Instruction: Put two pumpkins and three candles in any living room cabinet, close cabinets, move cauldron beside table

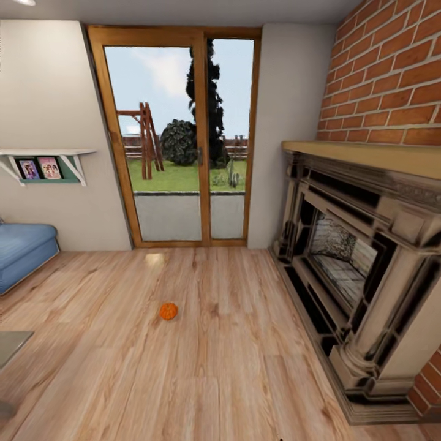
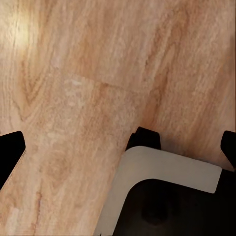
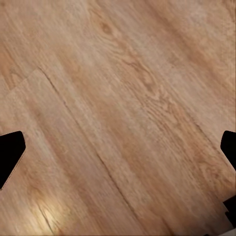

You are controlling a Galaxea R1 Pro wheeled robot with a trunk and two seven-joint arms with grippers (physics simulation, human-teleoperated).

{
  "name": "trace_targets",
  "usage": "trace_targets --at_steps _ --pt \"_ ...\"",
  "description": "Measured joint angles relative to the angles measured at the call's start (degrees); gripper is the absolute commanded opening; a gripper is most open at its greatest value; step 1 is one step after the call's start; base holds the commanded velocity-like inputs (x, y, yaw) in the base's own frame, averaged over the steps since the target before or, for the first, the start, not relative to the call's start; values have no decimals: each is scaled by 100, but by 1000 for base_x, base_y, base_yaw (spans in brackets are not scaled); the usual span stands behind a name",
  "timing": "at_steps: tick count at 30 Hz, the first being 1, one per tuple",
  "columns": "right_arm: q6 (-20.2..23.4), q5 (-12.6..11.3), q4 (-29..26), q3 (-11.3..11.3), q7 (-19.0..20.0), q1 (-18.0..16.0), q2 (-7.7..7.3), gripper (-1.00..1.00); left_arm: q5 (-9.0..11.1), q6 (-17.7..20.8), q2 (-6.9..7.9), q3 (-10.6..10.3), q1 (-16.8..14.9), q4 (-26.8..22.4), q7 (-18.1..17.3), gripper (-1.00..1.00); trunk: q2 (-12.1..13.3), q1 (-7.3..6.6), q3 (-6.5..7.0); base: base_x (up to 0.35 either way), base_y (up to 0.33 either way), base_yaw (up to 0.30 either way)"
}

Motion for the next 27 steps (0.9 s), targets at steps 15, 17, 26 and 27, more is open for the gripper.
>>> trace_targets --at_steps 15,17,26,27 --pt "-10 6 0 0 11 0 10 100 -6 -293 43 -7 -2 -66 -1 100 0 0 0 127 0 279" --pt "-12 6 0 0 7 0 10 100 -27 -294 47 -8 -3 -70 -3 100 0 0 0 309 0 288" --pt "-12 -7 -14 95 -427 -1 -1 100 -80 -422 230 -42 -69 -814 62 100 0 0 1 311 -1 172" --pt "-4 2 -32 228 -695 -1 2 100 -101 -417 237 -46 -77 -1008 75 100 0 0 1 233 -39 16"
